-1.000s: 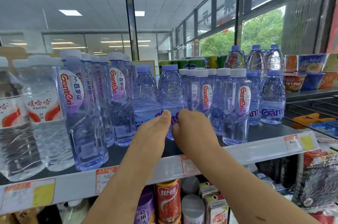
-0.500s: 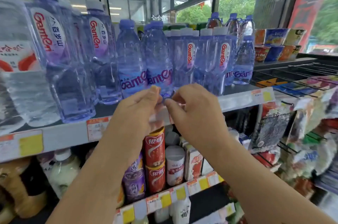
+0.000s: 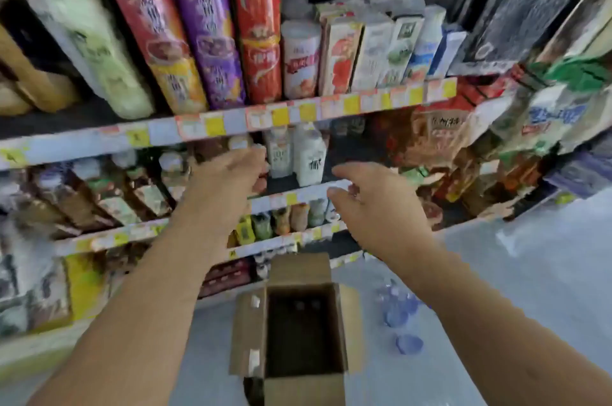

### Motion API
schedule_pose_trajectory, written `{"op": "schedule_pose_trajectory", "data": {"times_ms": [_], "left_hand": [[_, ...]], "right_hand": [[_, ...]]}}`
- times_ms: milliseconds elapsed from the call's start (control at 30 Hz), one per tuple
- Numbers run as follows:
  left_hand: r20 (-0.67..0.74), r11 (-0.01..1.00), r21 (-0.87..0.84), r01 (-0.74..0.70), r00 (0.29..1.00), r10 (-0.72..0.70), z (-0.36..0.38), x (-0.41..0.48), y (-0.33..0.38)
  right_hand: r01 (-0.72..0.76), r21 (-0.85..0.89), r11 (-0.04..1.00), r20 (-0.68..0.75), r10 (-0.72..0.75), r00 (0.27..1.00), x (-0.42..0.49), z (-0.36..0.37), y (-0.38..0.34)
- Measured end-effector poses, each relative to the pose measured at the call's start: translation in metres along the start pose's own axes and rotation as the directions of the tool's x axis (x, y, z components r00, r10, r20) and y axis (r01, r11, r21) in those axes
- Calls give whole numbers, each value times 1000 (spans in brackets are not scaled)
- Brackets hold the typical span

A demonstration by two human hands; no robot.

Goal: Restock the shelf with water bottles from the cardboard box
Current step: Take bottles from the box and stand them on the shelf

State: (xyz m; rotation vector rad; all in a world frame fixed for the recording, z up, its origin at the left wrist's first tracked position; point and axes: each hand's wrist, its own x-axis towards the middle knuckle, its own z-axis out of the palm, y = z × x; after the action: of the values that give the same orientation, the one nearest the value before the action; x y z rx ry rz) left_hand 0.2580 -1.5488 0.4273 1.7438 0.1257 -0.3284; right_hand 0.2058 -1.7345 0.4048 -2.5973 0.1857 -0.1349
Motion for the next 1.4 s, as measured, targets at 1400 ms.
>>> {"op": "schedule_pose_trajectory", "data": {"times_ms": [1400], "left_hand": [[274,629,771,-99,943,-188,122,112,-634]], "right_hand": [[-196,-111,974,264,219,939,-24,676,344]]}}
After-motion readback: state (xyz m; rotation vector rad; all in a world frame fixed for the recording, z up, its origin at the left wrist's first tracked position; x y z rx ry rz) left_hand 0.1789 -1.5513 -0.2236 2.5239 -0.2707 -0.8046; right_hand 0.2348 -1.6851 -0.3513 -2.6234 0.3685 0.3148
